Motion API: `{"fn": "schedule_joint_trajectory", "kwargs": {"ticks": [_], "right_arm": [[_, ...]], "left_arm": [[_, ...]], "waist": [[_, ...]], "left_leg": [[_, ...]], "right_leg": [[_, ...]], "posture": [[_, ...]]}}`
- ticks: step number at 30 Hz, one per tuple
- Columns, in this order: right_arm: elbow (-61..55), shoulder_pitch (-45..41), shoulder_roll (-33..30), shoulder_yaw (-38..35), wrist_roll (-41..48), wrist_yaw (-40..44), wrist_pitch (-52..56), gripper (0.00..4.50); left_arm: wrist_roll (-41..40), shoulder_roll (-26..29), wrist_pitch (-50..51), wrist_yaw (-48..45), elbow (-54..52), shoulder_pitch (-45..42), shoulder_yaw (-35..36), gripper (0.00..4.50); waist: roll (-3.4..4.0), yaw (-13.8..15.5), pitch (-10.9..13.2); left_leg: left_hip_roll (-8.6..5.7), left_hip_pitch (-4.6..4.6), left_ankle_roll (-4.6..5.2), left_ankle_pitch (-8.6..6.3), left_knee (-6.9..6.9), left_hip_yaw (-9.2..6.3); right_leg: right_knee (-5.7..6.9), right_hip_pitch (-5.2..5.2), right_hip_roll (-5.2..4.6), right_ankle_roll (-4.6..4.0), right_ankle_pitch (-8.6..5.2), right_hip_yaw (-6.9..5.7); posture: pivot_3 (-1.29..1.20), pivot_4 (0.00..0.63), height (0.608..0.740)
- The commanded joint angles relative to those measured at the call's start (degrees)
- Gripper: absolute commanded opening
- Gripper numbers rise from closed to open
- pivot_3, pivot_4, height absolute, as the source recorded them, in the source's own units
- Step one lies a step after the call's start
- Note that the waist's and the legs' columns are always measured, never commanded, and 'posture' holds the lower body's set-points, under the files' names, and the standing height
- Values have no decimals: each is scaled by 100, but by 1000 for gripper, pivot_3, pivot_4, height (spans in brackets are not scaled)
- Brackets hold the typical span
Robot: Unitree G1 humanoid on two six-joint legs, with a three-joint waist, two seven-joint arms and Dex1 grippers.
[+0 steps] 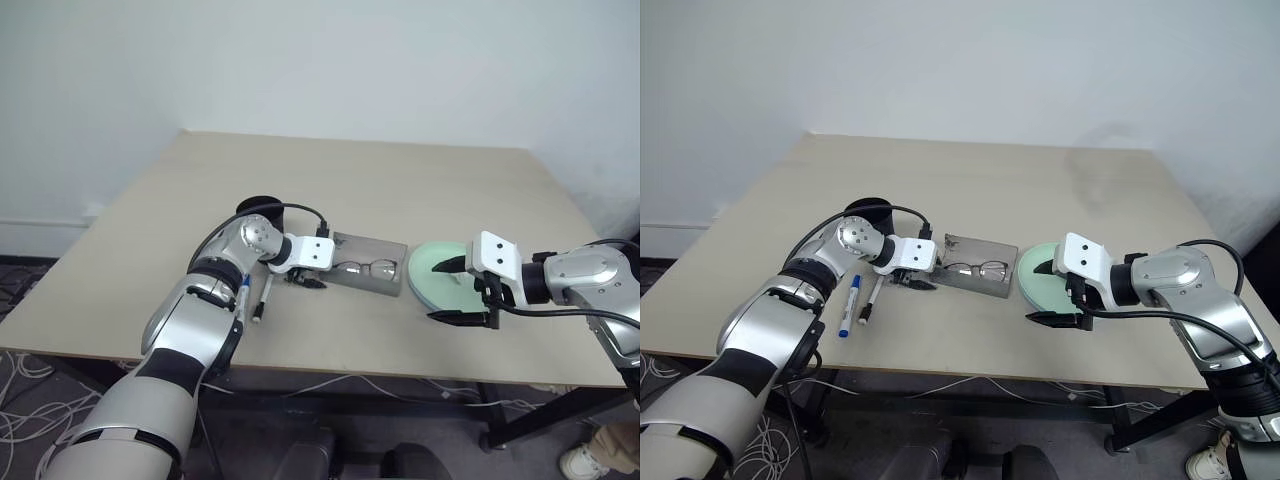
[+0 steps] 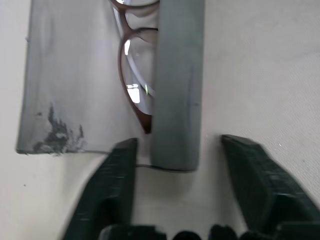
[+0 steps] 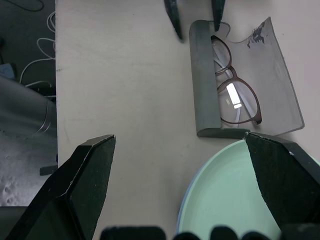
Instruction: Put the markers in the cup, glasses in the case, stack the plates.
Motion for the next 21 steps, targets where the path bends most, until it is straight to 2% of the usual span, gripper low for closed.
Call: {"fn": "schedule_joint_trajectory", "kwargs": {"ticks": [1,2,10,21], "right_arm": [[-131,-74,-15,-133,61,-28,-30,4500],[-131,-74,-14,-133,63,-27,-30,4500],[-91,-115,-5,-118,58,-8,-44,4500],[72,-244,66,-12,-19,47,-142,4500]], "left_arm": [[17,41,-2,-269,-15,23,-48,1198],[-1,44,6,-318,-24,15,-33,964],[-246,90,-84,-722,-141,-152,112,964],[-1261,208,359,-2770,-645,-361,531,964]], "waist": [[2,-1,-6],[7,0,-12],[14,-1,-26],[13,-1,-26]], "left_leg": [[0,0,0,0,0,0],[0,0,0,0,-1,0],[-1,1,0,0,0,-1],[-1,-1,0,0,0,-2]], "right_leg": [[0,0,0,0,0,0],[0,0,0,0,0,0],[1,1,-1,-5,10,-2],[-5,-2,-1,-4,10,0]], "posture": [[0,0,709],[0,0,709],[0,0,709],[0,0,709]]}}
